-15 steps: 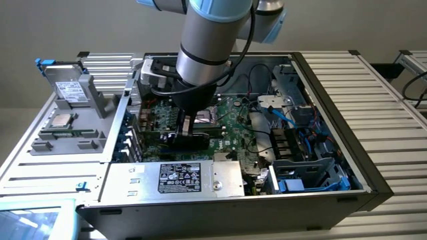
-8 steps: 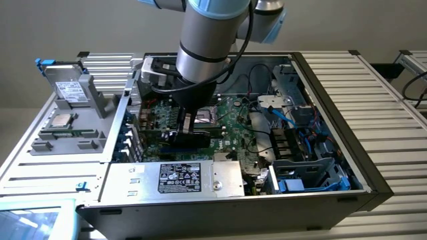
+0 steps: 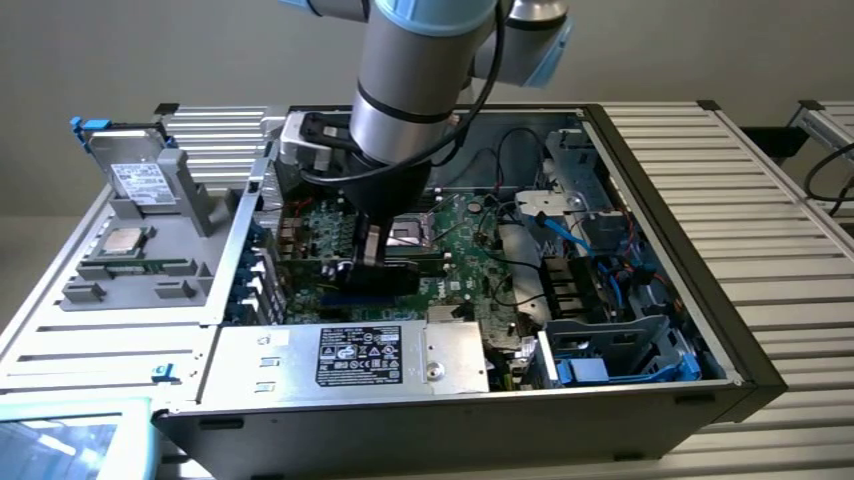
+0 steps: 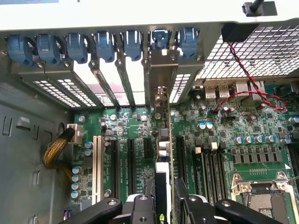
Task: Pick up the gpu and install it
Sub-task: 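Insert the gpu into the slot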
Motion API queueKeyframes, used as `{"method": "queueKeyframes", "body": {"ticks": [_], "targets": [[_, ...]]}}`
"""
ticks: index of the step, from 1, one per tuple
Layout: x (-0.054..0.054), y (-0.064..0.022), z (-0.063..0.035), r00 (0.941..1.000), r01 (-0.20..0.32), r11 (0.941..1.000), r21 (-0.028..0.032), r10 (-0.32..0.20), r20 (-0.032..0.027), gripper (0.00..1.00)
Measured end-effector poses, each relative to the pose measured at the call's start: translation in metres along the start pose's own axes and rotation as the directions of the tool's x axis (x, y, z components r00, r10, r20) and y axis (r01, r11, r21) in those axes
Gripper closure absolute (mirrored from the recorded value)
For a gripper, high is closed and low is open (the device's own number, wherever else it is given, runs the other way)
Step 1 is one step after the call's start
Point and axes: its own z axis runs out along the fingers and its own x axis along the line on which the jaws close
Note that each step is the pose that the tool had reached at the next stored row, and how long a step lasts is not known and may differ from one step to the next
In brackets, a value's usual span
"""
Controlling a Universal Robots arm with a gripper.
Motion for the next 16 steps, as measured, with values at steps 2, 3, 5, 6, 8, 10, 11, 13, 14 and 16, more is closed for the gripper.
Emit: {"method": "queueKeyframes", "body": {"ticks": [2, 3, 5, 6, 8, 10, 11, 13, 14, 16], "targets": [[0.0000, 0.0012, -0.0004, 1.0000, 0.000, 1.0000, 0.0002, 0.000, 0.0003, 0.72], [0.0001, 0.0017, -0.0009, 1.0000, 0.000, 1.0000, 0.0001, 0.000, 0.0002, 0.72], [0.0001, 0.0023, -0.0020, 1.0000, 0.000, 1.0000, 0.0001, 0.000, 0.0001, 0.72], [0.0001, 0.0027, -0.0022, 1.0000, 0.000, 1.0000, 0.0002, 0.000, 0.0003, 0.72], [0.0001, 0.0032, -0.0032, 1.0000, 0.000, 1.0000, 0.0002, 0.000, 0.0003, 0.72], [0.0001, 0.0033, -0.0031, 1.0000, 0.000, 1.0000, 0.0002, 0.000, 0.0004, 0.72], [0.0001, 0.0033, -0.0031, 1.0000, 0.000, 1.0000, 0.0002, 0.000, 0.0003, 0.72], [0.0001, 0.0034, -0.0031, 1.0000, 0.000, 1.0000, 0.0001, 0.000, 0.0000, 0.72], [0.0001, 0.0038, -0.0027, 1.0000, 0.000, 1.0000, 0.0000, 0.000, 0.0001, 0.72], [0.0002, 0.0044, -0.0023, 1.0000, 0.000, 1.0000, 0.0001, 0.000, 0.0001, 0.72]]}}
